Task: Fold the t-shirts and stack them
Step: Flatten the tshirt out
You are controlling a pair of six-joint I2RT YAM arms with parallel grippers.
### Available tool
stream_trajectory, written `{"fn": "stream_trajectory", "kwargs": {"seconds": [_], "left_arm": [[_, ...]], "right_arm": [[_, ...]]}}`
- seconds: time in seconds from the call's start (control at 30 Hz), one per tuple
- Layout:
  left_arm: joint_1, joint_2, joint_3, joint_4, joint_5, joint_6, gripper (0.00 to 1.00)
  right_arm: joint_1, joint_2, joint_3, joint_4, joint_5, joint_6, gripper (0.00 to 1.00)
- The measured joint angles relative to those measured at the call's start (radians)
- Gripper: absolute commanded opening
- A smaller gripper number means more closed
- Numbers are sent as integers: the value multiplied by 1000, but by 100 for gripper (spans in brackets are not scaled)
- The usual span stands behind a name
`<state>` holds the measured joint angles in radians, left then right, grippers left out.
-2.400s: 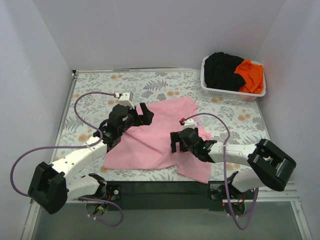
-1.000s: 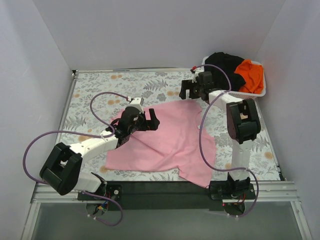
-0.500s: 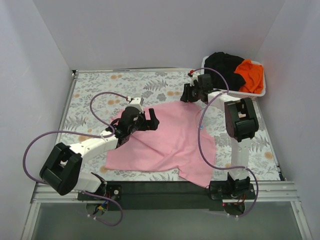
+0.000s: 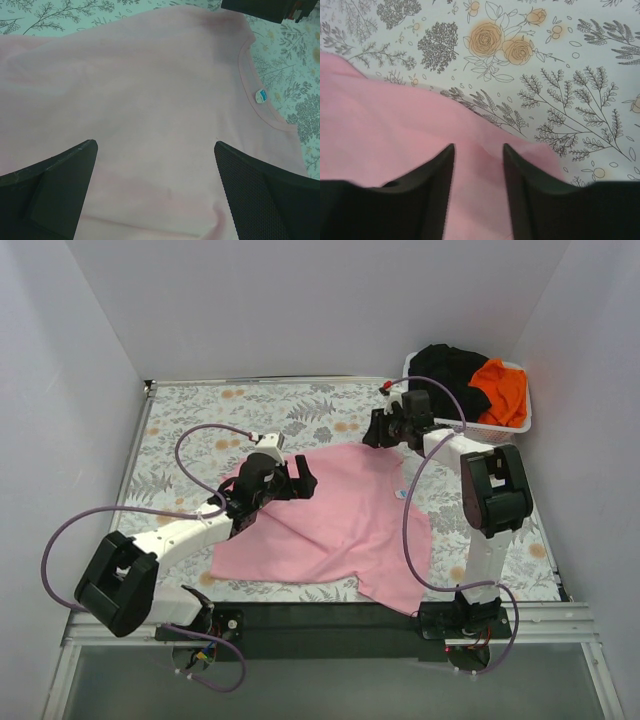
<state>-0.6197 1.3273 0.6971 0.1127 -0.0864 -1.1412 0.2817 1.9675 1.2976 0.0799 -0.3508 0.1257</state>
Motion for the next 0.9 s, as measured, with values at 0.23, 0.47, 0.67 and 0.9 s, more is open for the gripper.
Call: {"fn": "stream_trajectory", "kwargs": {"seconds": [0.23, 0.47, 0.67, 0.9], "left_arm": [[0, -28, -21, -9, -7, 0, 98], [0, -55, -33, -26, -13, 0, 98], [0, -63, -34, -34, -19, 0, 98], [0, -69, -34, -38, -27, 1, 98]], "right_arm": [[0, -11, 14, 12, 34, -6, 82], [-7, 26, 70, 5, 55, -6, 80], [-13, 77, 69, -12, 71, -8, 77], [-13, 97, 68, -27, 52, -23, 51]]}}
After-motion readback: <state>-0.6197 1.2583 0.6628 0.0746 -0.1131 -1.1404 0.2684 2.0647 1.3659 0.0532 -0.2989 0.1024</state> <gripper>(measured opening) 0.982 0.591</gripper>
